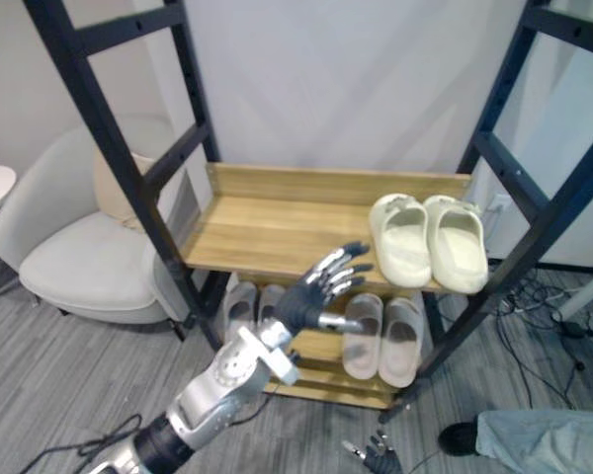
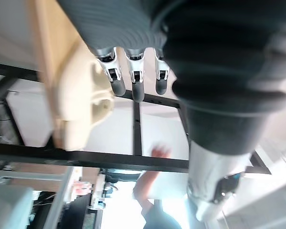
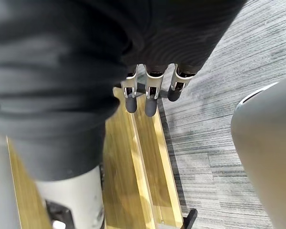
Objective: Organize the slippers on the shoe rack
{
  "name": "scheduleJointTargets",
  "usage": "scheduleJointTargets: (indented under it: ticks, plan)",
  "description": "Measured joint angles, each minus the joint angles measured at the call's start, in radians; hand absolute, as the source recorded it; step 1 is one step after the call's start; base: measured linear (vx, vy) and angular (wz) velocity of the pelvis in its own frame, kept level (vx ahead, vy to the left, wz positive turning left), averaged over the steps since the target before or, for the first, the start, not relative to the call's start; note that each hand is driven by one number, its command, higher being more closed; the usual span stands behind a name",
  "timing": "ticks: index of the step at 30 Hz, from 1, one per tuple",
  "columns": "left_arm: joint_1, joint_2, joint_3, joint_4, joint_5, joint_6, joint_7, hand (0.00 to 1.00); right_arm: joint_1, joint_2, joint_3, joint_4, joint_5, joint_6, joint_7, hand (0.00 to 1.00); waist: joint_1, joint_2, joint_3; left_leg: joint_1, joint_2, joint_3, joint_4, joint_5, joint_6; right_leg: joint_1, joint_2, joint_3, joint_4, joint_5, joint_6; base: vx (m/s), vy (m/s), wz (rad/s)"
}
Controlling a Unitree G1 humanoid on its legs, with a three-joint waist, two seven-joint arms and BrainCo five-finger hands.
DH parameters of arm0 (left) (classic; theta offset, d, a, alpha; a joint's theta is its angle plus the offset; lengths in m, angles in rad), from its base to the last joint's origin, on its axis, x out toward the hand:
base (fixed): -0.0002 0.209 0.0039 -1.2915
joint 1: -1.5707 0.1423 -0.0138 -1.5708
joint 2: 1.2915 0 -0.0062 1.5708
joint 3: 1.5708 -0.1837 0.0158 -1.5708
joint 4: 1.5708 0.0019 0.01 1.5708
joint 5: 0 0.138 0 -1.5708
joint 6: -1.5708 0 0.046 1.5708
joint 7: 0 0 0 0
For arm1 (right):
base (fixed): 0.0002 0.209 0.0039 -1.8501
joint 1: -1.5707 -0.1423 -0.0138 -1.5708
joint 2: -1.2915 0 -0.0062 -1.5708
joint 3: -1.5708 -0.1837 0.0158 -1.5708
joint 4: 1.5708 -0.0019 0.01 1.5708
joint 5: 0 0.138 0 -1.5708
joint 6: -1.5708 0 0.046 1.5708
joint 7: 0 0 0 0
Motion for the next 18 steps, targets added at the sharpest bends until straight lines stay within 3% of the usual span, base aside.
scheduleJointTargets:
  ticks: [3,9,11,18]
  plan:
    - [0.103,0.030,0.002,0.069,0.002,0.007,-0.024,0.00,-0.009,0.000,0.001,0.020,0.000,0.001,0.000,0.00,0.004,-0.003,-0.006,0.014,0.001,-0.009,-0.014,0.006,-0.001,0.016,0.002,-0.016,-0.016,0.000,-0.001,-0.01,-0.015,0.10]
    - [0.173,0.030,0.041,0.397,0.100,0.044,-0.050,0.00,-0.032,0.016,0.010,0.047,0.000,0.001,0.001,0.00,0.005,-0.016,0.002,0.016,0.005,-0.021,-0.038,0.022,-0.003,0.016,0.010,-0.023,-0.026,0.004,-0.006,0.00,-0.008,0.05]
    - [0.175,0.022,0.110,0.542,0.190,0.046,-0.041,0.00,-0.052,0.019,0.019,0.073,0.001,0.002,0.000,0.00,0.005,-0.026,0.013,0.025,0.007,-0.020,-0.042,0.023,-0.005,0.032,0.016,-0.022,-0.045,0.011,-0.011,0.00,0.000,0.00]
    - [0.168,-0.007,0.253,0.891,0.338,0.046,0.007,0.00,-0.117,0.021,0.039,0.165,0.002,0.000,-0.017,0.00,0.002,-0.050,0.039,0.041,0.009,-0.013,-0.051,0.021,-0.007,0.047,0.020,-0.017,-0.063,0.013,-0.011,0.00,-0.004,-0.03]
